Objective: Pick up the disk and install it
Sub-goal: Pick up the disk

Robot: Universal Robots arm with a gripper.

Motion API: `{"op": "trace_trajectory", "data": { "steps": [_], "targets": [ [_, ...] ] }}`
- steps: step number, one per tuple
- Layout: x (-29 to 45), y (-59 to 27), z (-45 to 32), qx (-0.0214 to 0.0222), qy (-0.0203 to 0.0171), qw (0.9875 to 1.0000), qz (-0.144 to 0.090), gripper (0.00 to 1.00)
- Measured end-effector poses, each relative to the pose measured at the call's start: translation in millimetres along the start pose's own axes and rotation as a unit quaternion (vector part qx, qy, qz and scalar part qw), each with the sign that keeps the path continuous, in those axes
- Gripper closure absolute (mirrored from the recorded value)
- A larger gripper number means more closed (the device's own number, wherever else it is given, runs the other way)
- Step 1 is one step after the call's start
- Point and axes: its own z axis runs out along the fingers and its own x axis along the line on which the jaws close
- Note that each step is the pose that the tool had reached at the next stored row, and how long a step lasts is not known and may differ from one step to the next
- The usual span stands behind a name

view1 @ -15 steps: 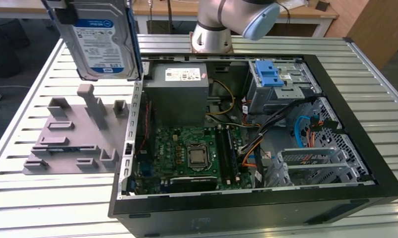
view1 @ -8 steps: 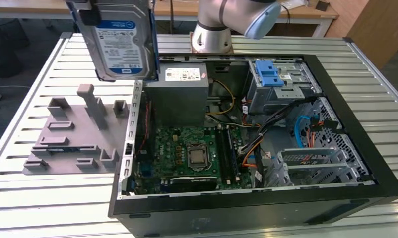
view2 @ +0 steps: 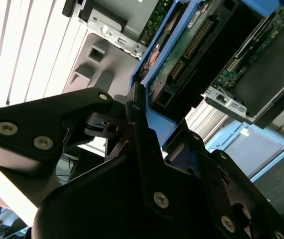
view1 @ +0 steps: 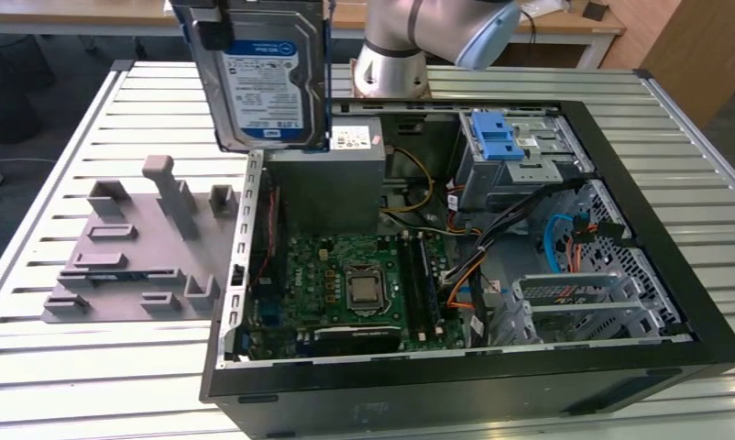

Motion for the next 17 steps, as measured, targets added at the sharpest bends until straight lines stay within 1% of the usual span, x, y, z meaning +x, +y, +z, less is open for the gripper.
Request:
{"op": "trace_trajectory", "data": {
  "steps": [8, 10, 13, 17],
  "targets": [
    [2.6, -35.9, -0.1, 0.0000, 0.0000, 1.0000, 0.000, 0.64],
    [3.7, -43.7, -0.2, 0.0000, 0.0000, 1.0000, 0.000, 0.64],
    [7.7, -50.3, 0.1, 0.0000, 0.0000, 1.0000, 0.000, 0.64],
    [20.6, -53.1, 1.5, 0.0000, 0.0000, 1.0000, 0.000, 0.64]
  ]
}}
